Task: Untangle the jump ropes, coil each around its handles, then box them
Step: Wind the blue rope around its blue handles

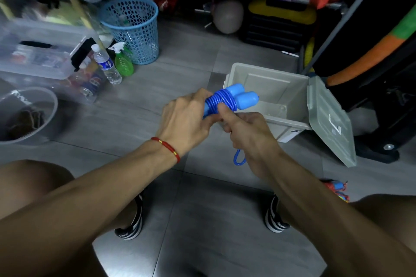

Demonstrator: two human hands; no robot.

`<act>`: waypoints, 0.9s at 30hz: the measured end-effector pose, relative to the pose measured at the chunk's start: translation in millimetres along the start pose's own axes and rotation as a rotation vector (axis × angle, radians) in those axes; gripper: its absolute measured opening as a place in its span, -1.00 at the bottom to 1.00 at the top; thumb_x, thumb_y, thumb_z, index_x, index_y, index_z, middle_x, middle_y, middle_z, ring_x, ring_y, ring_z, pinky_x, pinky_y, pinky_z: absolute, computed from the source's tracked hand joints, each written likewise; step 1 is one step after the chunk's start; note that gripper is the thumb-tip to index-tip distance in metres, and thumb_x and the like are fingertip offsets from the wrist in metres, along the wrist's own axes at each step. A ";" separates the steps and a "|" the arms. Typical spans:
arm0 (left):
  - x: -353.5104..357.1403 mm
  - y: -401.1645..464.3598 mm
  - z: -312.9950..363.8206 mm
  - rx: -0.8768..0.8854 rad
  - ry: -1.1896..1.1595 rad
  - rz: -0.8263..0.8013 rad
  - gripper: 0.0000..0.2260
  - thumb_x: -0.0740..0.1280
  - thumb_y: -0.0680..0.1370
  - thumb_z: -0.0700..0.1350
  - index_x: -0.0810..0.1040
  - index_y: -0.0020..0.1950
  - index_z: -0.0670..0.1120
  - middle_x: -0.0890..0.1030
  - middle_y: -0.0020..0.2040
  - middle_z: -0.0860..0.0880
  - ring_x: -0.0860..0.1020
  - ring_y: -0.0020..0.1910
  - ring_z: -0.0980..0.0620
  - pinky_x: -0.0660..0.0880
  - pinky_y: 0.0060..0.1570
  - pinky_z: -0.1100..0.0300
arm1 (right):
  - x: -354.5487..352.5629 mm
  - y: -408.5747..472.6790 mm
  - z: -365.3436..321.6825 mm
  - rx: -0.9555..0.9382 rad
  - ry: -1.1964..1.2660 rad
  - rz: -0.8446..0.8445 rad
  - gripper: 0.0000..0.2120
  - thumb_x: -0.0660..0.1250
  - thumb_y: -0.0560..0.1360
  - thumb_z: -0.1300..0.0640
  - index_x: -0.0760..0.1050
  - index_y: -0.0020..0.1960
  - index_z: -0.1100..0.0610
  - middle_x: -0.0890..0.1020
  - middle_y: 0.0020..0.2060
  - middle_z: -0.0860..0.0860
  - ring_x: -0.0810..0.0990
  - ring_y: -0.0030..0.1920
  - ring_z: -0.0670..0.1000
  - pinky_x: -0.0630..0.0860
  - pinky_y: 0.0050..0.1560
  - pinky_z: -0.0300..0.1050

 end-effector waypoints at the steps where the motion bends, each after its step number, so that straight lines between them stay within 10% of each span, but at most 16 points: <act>1: 0.5 -2.5 4.1 0.053 0.031 0.043 -0.63 0.50 0.45 0.08 0.53 0.13 -0.08 0.67 -0.09 -0.07 0.64 -0.17 -0.17 0.47 -0.20 0.06 | 0.2 0.5 -0.1 0.025 0.077 0.014 -0.60 0.39 0.50 -0.24 0.52 -0.23 0.09 0.47 -0.34 -0.02 0.29 -0.51 -0.14 0.26 -0.42 -0.22; 6: 0.0 -10.3 21.0 0.114 -0.156 0.072 -0.64 0.51 0.46 0.01 0.43 0.08 -0.11 0.58 -0.04 -0.04 0.58 -0.13 -0.11 0.45 -0.16 0.04 | -4.3 -3.3 0.4 -0.017 0.270 0.078 -0.64 0.45 0.47 -0.20 0.56 -0.26 0.09 0.43 -0.48 -0.10 0.26 -0.54 -0.16 0.21 -0.44 -0.25; 13: -1.0 -8.5 13.6 -0.381 -1.330 -0.450 -0.69 0.37 0.58 0.00 0.40 0.27 -0.01 0.63 0.08 -0.27 0.57 0.02 -0.14 0.41 -0.16 0.04 | -23.8 0.1 -11.3 -0.264 0.275 -0.044 -0.67 0.37 0.58 0.05 0.63 0.04 0.35 0.39 -0.56 -0.19 0.25 -0.55 -0.18 0.22 -0.48 -0.38; 21: -1.5 -3.0 2.5 -0.414 -0.995 -0.605 -0.63 0.40 0.50 0.09 0.61 0.27 0.00 0.71 0.02 -0.06 0.67 0.08 0.00 0.55 0.06 0.00 | -26.0 5.6 -5.9 -0.294 0.012 -0.051 -0.71 0.38 0.57 -0.05 0.58 -0.30 0.02 0.39 -0.52 -0.14 0.23 -0.52 -0.15 0.24 -0.46 -0.25; 27: 3.2 -0.5 4.0 -0.357 -0.866 -0.451 -0.81 0.42 0.55 -0.09 0.66 0.16 0.01 0.71 -0.03 -0.05 0.67 -0.06 0.04 0.65 0.02 -0.08 | -16.4 9.5 6.6 -0.210 -0.036 -0.004 -0.54 0.33 0.59 -0.11 0.54 -0.17 0.31 0.39 -0.37 0.09 0.26 -0.43 -0.04 0.26 -0.37 -0.07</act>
Point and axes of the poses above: each hand's wrist, its own y-axis towards the middle knuckle, its own x-axis out of the palm, z = x × y, the point moved 3 cm from there along y, towards the middle knuckle
